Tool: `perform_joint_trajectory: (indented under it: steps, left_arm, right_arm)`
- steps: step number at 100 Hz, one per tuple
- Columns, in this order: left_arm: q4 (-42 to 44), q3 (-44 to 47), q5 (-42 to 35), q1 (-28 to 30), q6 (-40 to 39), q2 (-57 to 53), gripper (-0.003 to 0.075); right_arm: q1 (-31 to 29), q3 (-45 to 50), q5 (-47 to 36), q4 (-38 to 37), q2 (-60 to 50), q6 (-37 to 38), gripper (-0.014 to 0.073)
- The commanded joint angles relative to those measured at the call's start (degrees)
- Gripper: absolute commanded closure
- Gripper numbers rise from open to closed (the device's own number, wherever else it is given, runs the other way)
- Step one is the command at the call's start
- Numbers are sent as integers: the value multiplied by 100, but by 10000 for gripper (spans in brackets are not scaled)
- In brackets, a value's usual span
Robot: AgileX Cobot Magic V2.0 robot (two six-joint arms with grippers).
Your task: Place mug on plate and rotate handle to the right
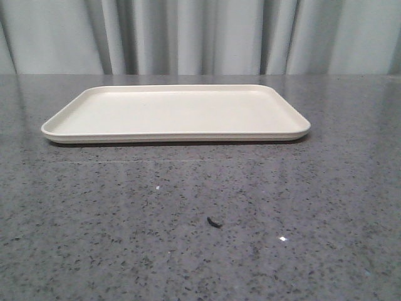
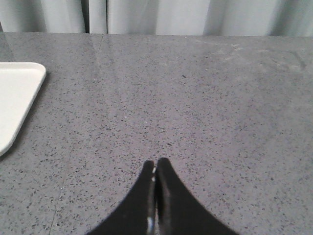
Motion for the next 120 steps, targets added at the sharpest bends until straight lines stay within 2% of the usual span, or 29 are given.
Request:
perform_joint_trajectory:
  steps: [1, 8, 15, 46, 75, 105, 120]
  left_arm:
    - [-45, -312, -344, -8, -15, 117, 349]
    - [-45, -433, -288, 5, -15, 194, 281]
    - [-45, -620, -69, 99, -15, 330, 251]
    - [24, -1733, 1620, 836, -15, 1550, 258]
    - [81, -2679, 2772, 858, -15, 2972, 258]
    - [90, -2920, 3029, 858, -15, 3690, 262]
    - [90, -2920, 3029, 858, -15, 3795, 355]
  right_arm:
    - [-41, -190, -427, -20, 91, -9, 655]
    - [-41, -190, -427, -20, 91, -9, 655]
    - [-41, -190, -427, -20, 91, -9, 655]
    - [-41, -190, -432, 24, 91, -9, 655]
    - [-41, -190, -439, 36, 91, -9, 655]
    - [-41, -190, -439, 42, 91, -9, 655]
    - [-41, -190, -439, 42, 91, -9, 655]
